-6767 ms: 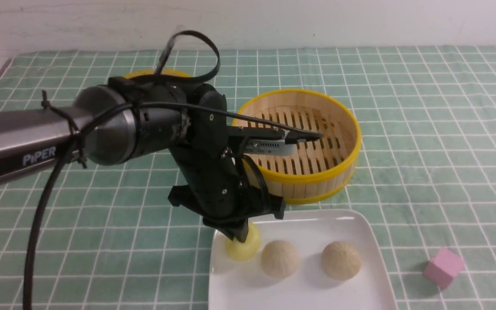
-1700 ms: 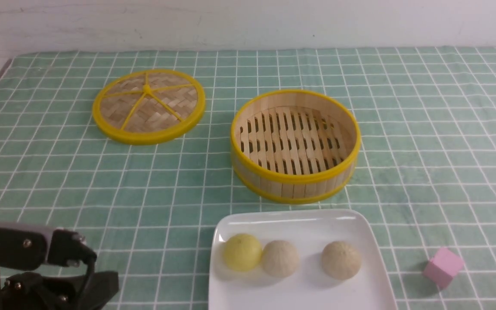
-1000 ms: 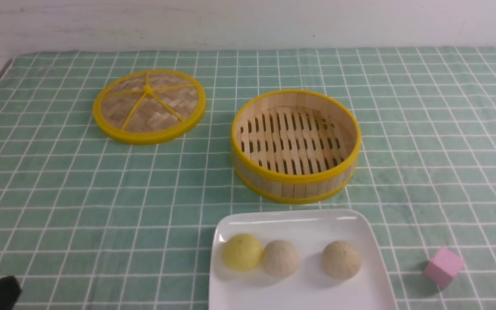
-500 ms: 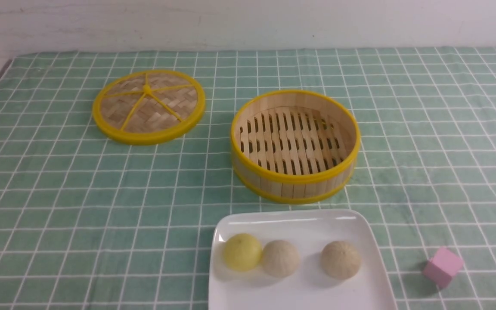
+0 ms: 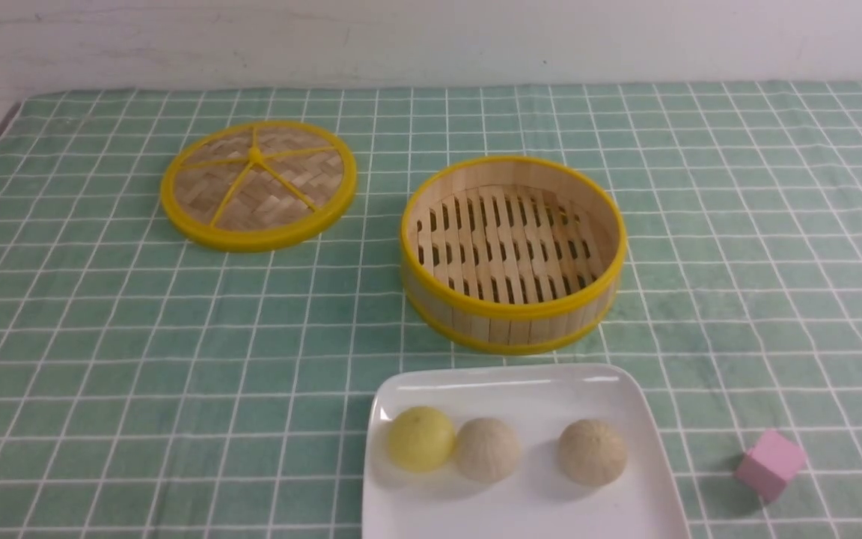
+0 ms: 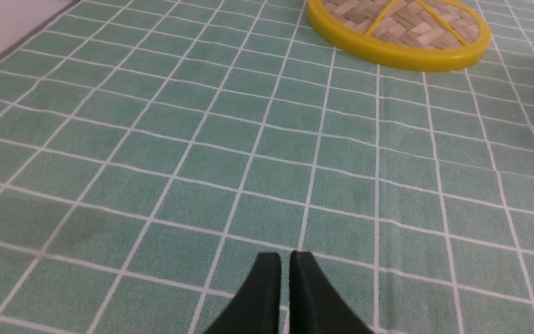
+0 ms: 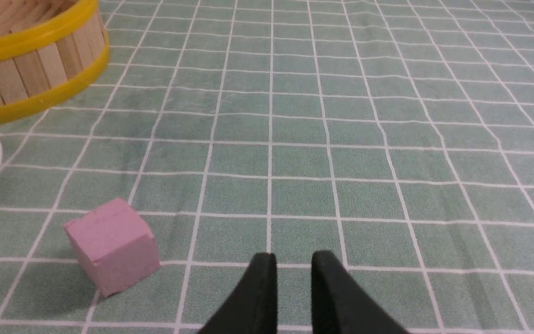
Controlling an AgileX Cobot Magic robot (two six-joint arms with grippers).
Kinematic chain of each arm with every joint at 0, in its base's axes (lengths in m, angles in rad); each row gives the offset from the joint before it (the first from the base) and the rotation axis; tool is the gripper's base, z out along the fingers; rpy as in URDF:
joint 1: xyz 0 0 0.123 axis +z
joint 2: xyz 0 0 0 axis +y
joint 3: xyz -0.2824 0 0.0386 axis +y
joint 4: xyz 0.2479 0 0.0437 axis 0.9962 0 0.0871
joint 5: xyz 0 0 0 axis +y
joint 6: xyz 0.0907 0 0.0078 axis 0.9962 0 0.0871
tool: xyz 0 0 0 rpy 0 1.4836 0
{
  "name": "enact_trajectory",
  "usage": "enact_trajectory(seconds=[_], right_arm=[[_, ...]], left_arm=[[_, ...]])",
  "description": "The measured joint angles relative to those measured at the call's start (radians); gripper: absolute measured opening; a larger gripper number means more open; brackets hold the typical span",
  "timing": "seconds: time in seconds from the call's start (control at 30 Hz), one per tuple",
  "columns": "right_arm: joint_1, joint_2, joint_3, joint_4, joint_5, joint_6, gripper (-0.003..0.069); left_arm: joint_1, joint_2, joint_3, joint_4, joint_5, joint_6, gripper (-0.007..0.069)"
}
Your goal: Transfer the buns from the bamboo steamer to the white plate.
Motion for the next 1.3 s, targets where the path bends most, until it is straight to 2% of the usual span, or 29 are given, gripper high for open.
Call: enact_trajectory(seconds=[1.3], right_arm=[[0.0,0.0,0.0,0.0,0.0,0.0,0.0195]], left_arm=[[0.0,0.0,0.0,0.001,0.0,0.0,0.0074]])
